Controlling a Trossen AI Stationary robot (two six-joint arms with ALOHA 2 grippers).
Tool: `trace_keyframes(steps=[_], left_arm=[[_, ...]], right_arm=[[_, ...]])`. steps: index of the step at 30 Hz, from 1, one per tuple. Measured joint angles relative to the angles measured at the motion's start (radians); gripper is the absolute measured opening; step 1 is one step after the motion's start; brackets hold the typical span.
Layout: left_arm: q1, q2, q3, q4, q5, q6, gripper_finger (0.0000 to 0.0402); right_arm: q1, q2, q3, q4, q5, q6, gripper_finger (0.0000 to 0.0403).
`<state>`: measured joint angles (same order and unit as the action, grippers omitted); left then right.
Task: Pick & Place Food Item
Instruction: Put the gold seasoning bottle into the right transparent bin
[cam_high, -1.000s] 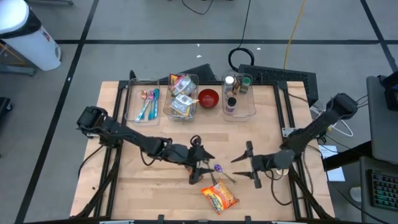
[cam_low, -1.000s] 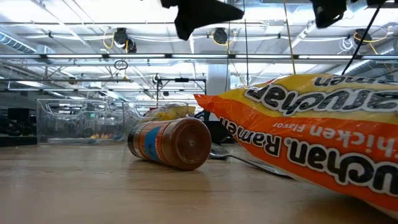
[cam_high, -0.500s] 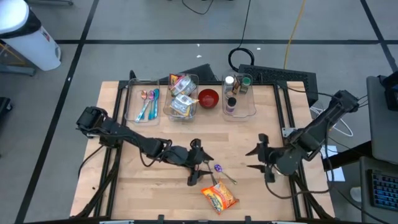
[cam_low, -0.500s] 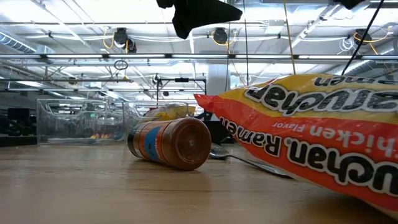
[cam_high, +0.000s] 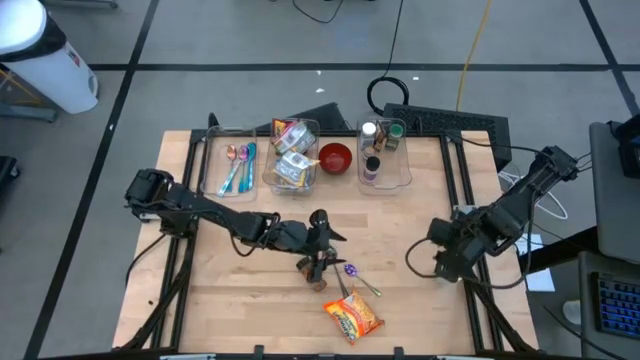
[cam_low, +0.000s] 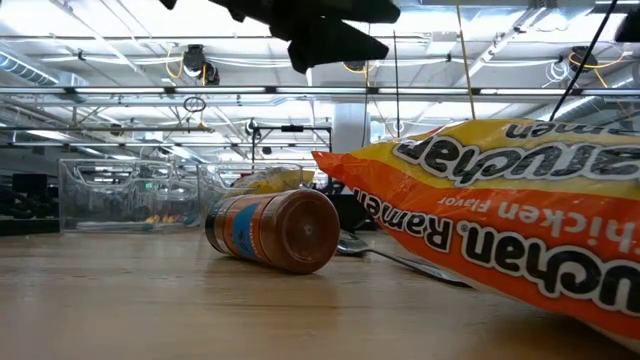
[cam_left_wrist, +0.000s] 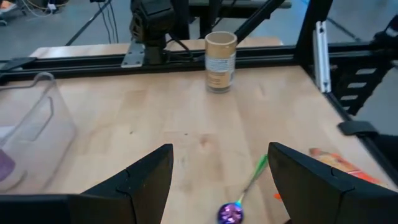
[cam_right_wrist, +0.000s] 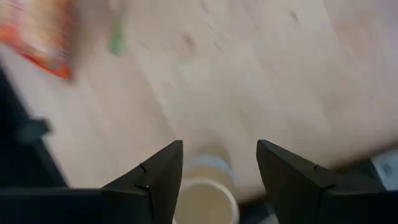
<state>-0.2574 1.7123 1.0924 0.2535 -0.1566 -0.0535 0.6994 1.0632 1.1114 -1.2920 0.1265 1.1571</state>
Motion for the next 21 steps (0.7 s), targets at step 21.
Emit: trace_keyframes(steps=[21], left_arm=[[0.106,0.000,0.000,0.077,0.100,-0.022,0.0271]], right_arm=[[0.040,0.226,0.061,-0.161,-0.209,-0.178,0.0196]])
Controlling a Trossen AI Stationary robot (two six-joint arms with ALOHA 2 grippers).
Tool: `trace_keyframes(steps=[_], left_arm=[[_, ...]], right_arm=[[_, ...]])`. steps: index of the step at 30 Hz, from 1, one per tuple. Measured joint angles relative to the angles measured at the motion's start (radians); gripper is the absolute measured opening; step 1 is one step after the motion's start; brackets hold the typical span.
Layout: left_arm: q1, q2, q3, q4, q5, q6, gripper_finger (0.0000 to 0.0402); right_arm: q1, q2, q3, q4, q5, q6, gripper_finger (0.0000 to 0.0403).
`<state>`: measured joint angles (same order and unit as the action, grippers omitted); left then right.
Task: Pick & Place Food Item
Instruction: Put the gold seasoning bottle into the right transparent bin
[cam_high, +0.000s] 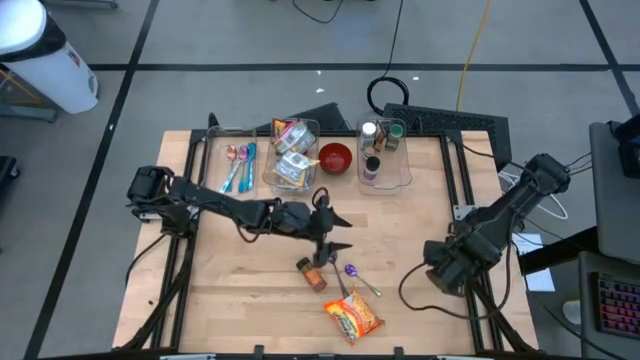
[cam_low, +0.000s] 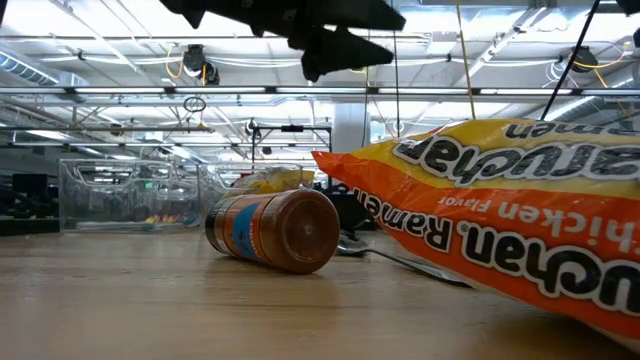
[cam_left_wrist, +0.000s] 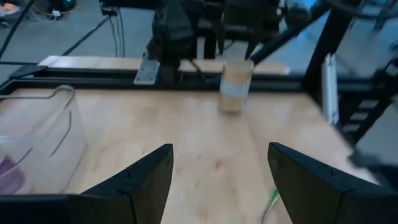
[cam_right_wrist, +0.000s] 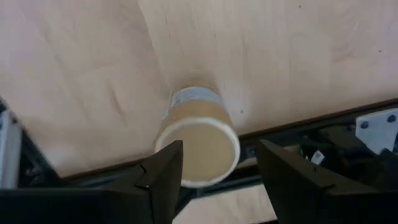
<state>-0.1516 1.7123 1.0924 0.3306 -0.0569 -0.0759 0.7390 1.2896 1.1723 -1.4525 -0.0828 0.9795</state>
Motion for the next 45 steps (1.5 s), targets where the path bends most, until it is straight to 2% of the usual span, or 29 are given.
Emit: trace_keyframes(steps=[5,12,17,21,24,28,31,36,45], left_arm=[[-0.001,0.000,0.000,0.063,0.048,-0.076,0.0271],[-0.039,0.000,0.000,0.068,0.057,-0.122,0.0271],[-0.064,0.000,0.000,0.069,0.057,-0.128,0.0271],[-0.074,0.000,0.000,0.086,0.046,-0.128,0.0271],[-0.074,0.000,0.000,0.088,0.005,-0.129,0.0271],[-0.071,0.000,0.000,0.088,-0.057,-0.129,0.0271],[-0.067,0.000,0.000,0.087,-0.106,-0.129,0.0271],[-0.047,0.000,0.000,0.087,-0.120,-0.121,0.0271],[0.005,0.000,0.000,0.086,-0.121,-0.103,0.0271]], right_arm=[[0.016,-0.001,0.121,-0.097,0.010,0.005,0.0196],[0.120,-0.001,0.250,-0.117,0.107,0.077,0.0196],[0.213,0.000,0.252,-0.119,0.109,0.109,0.0196],[0.249,-0.011,0.252,-0.118,0.156,0.028,0.0196],[0.250,-0.031,0.252,-0.119,0.191,-0.055,0.0196],[0.246,-0.058,0.252,-0.119,0.188,-0.131,0.0196],[0.236,-0.081,0.242,-0.119,0.185,-0.149,0.0196],[0.202,-0.111,0.207,-0.119,0.183,-0.154,0.0196],[0.103,-0.144,0.106,-0.118,-0.045,-0.184,0.0196]])
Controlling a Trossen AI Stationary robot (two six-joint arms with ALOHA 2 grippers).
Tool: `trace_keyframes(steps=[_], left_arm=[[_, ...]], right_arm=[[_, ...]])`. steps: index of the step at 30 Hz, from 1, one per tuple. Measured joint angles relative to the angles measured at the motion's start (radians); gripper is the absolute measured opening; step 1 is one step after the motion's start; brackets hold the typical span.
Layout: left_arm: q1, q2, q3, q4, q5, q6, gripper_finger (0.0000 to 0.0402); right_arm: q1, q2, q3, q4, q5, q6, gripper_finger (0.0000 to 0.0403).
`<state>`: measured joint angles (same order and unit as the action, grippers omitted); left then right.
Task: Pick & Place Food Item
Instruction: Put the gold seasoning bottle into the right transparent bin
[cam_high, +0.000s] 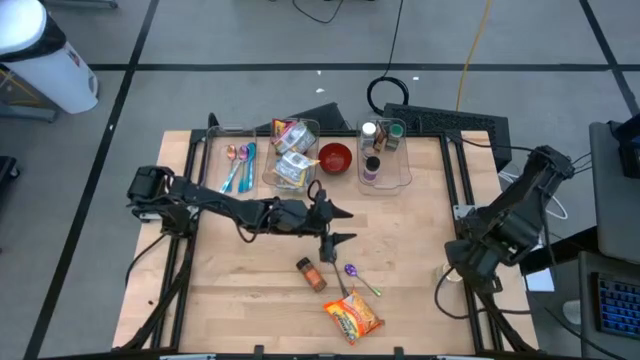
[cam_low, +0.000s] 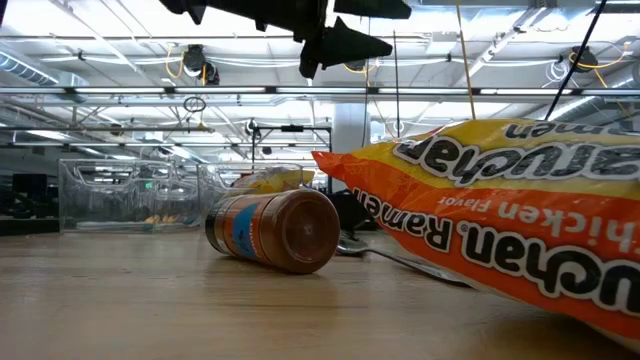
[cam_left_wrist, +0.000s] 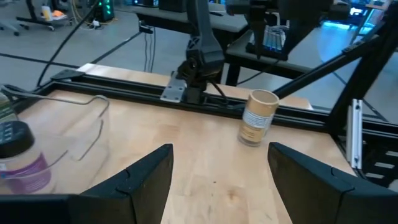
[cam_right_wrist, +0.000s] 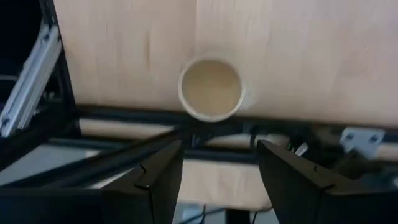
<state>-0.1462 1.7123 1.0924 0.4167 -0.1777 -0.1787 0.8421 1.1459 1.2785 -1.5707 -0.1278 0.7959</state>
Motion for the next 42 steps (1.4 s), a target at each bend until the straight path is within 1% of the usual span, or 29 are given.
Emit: trace_keyframes(steps=[2,7,11,12,14,16,17,19,21,22,23,26,31,36,42], left_arm=[[0.012,0.000,0.000,-0.001,0.009,0.000,0.0271],[0.038,0.000,0.000,-0.002,0.070,0.000,0.0271],[0.052,0.000,0.000,-0.002,0.091,0.014,0.0271],[0.056,0.000,0.000,-0.001,0.092,0.020,0.0271],[0.063,0.000,0.000,-0.001,0.092,0.025,0.0271],[0.073,0.000,0.000,-0.001,0.092,0.026,0.0271],[0.078,0.000,0.000,-0.001,0.092,0.026,0.0271],[0.087,0.000,0.000,-0.001,0.092,0.026,0.0271],[0.098,0.000,0.000,-0.001,0.093,0.024,0.0271],[0.103,0.000,0.000,-0.001,0.094,0.023,0.0271],[0.107,0.000,0.000,-0.001,0.095,0.022,0.0271],[0.118,0.000,0.000,-0.001,0.101,0.023,0.0271],[0.135,0.000,0.000,-0.001,0.134,0.021,0.0271],[0.138,0.000,0.000,0.000,0.134,0.018,0.0271],[0.138,0.000,0.000,0.005,0.134,0.018,0.0271]], right_arm=[[-0.013,-0.006,-0.028,0.000,-0.042,0.001,0.0196],[-0.045,-0.027,-0.090,-0.001,-0.133,0.007,0.0196],[-0.067,-0.036,-0.105,0.000,-0.145,-0.006,0.0197],[-0.075,-0.036,-0.105,-0.001,-0.164,-0.026,0.0196],[-0.092,-0.036,-0.105,0.000,-0.172,-0.027,0.0190],[-0.108,-0.036,-0.105,0.002,-0.166,0.005,0.0169],[-0.114,-0.037,-0.105,0.000,-0.167,0.011,0.0152],[-0.122,-0.038,-0.105,-0.001,-0.170,0.011,0.0102],[-0.123,-0.037,-0.105,0.000,-0.168,-0.006,0.0038],[-0.123,-0.037,-0.105,0.001,-0.161,-0.015,0.0020],[-0.123,-0.037,-0.105,0.000,-0.156,-0.022,0.0014],[-0.123,-0.038,-0.105,-0.001,-0.163,-0.038,0.0035],[-0.123,-0.042,-0.105,0.000,-0.159,-0.024,0.0087],[-0.123,-0.042,-0.105,0.000,-0.156,0.018,0.0152],[-0.123,-0.042,-0.105,0.000,-0.135,0.023,0.0234]])
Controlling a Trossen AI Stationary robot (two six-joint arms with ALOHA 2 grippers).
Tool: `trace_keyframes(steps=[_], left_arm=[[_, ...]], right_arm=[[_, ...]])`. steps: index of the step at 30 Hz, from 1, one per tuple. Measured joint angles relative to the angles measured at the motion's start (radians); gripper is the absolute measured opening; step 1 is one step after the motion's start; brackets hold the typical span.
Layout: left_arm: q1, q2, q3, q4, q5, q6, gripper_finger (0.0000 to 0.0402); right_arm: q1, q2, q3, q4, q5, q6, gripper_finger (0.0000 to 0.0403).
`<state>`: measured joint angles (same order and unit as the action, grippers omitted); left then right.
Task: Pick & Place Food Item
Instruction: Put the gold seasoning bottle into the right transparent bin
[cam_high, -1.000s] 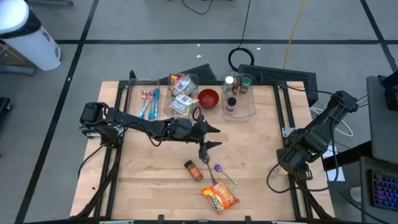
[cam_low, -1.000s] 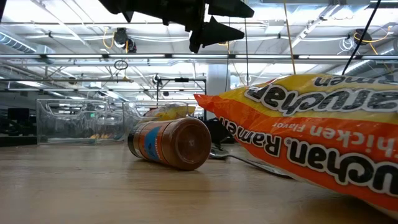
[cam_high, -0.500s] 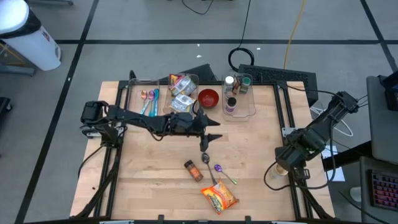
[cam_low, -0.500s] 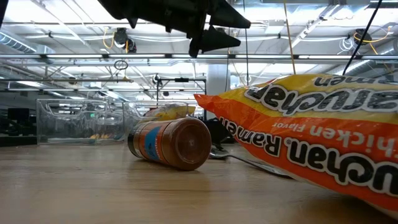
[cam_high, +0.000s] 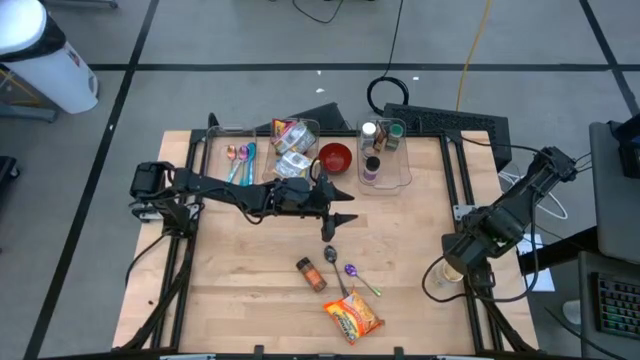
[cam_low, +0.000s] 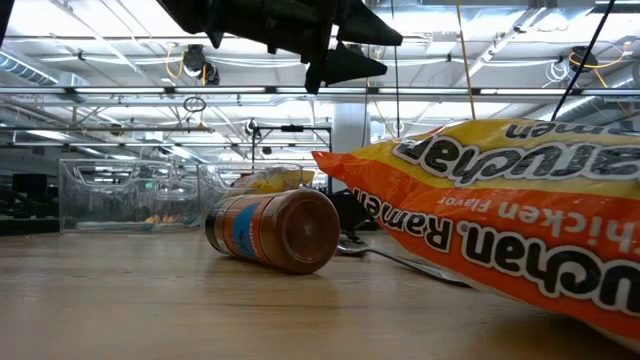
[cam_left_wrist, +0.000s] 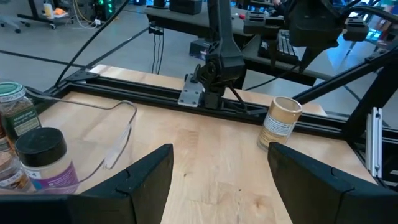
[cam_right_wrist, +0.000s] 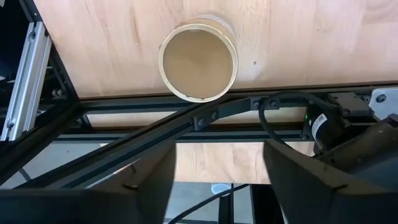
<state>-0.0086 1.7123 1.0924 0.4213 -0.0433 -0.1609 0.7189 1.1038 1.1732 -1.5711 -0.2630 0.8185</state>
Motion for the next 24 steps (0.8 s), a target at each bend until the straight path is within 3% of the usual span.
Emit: trace_keyframes(steps=[10,17,24], left_arm=[[0.000,0.000,0.000,0.000,0.000,-0.020,0.0271],[-0.011,0.000,0.000,0.000,0.000,-0.026,0.0271],[-0.035,0.000,0.000,0.000,0.001,-0.025,0.0271]], right_arm=[[0.000,0.000,0.000,0.041,0.003,-0.003,0.0327],[0.000,0.017,0.000,0.135,0.085,-0.045,0.0335],[0.000,0.050,-0.035,0.137,0.085,-0.079,0.0328]])
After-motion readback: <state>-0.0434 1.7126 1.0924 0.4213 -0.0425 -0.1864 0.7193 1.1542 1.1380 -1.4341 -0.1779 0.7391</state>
